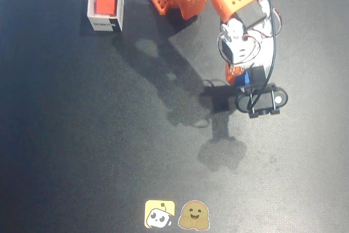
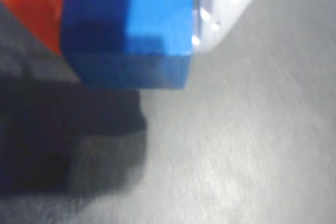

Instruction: Put the red cube in the right box and the blue cube in the left box.

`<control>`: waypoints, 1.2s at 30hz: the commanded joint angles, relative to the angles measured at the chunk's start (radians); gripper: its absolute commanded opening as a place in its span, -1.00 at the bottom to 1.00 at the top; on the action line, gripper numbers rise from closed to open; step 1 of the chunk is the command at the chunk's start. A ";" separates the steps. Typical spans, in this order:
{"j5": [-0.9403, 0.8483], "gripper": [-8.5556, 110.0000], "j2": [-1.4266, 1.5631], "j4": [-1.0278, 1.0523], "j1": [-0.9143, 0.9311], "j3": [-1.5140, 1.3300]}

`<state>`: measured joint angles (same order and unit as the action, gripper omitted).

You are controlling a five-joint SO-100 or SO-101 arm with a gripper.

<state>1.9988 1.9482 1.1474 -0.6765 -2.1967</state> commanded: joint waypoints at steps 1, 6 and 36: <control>-0.012 -0.69 0.060 0.054 -0.046 0.080; -0.008 -0.69 0.120 0.106 -0.118 0.074; 0.061 -0.69 0.499 0.356 -0.462 -0.137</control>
<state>2.0463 2.3961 1.4849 -1.1060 -2.3317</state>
